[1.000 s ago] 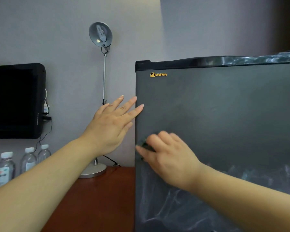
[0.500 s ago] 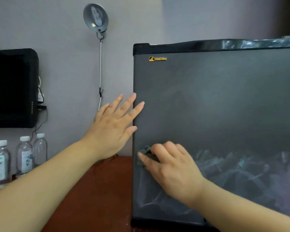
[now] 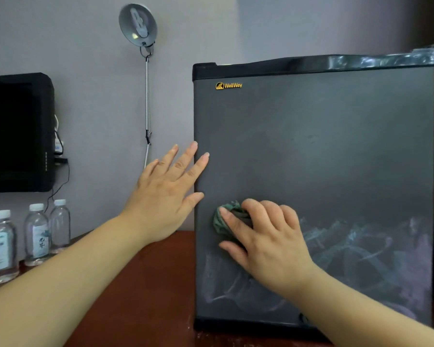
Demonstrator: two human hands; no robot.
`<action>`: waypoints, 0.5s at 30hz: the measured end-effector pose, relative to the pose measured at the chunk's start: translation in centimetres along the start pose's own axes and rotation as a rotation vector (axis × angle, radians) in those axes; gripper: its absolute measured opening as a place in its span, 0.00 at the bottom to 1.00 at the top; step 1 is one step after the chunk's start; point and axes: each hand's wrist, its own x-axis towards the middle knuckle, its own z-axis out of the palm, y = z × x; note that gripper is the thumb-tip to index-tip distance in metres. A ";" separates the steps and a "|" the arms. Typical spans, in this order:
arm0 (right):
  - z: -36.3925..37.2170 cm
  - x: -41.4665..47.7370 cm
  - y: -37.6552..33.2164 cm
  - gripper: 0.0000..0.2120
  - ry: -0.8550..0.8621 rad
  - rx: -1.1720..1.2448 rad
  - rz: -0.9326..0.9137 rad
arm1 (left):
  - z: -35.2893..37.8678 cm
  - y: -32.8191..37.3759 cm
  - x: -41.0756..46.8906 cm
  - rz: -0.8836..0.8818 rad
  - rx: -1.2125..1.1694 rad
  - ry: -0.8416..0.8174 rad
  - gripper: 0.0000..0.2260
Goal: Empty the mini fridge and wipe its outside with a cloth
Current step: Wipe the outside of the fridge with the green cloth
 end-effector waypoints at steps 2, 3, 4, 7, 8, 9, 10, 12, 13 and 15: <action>0.1 -1.0 -0.7 0.26 -0.033 -0.018 -0.004 | -0.1 0.3 -0.3 0.003 0.019 -0.002 0.30; 0.0 -1.2 -0.5 0.26 -0.045 -0.031 -0.001 | -0.2 0.4 -0.5 0.002 0.029 0.000 0.31; -0.2 -1.1 0.0 0.25 -0.049 -0.046 0.018 | -0.3 0.6 -0.7 0.001 0.038 0.003 0.31; -0.6 -0.5 1.5 0.24 -0.057 -0.041 0.143 | -0.3 1.4 -1.0 0.020 0.086 0.010 0.30; -0.6 -0.8 1.5 0.25 -0.071 -0.027 0.161 | -0.2 1.7 -1.0 0.032 0.105 0.008 0.31; -0.5 -1.3 1.4 0.26 -0.084 -0.023 0.145 | 0.0 2.0 -1.1 0.042 0.118 0.009 0.31; -0.5 -1.8 1.4 0.26 -0.098 -0.029 0.111 | 0.1 2.2 -1.1 0.048 0.127 0.010 0.31; -0.6 -2.5 2.3 0.26 -0.109 -0.060 0.091 | 0.2 2.7 -1.0 0.055 0.145 0.013 0.32; -0.8 -2.6 3.0 0.26 -0.099 -0.070 0.136 | 0.3 3.1 -1.1 0.063 0.154 0.015 0.32; -1.1 -2.8 3.8 0.27 -0.078 -0.073 0.252 | 0.6 3.9 -1.1 0.100 0.164 0.020 0.32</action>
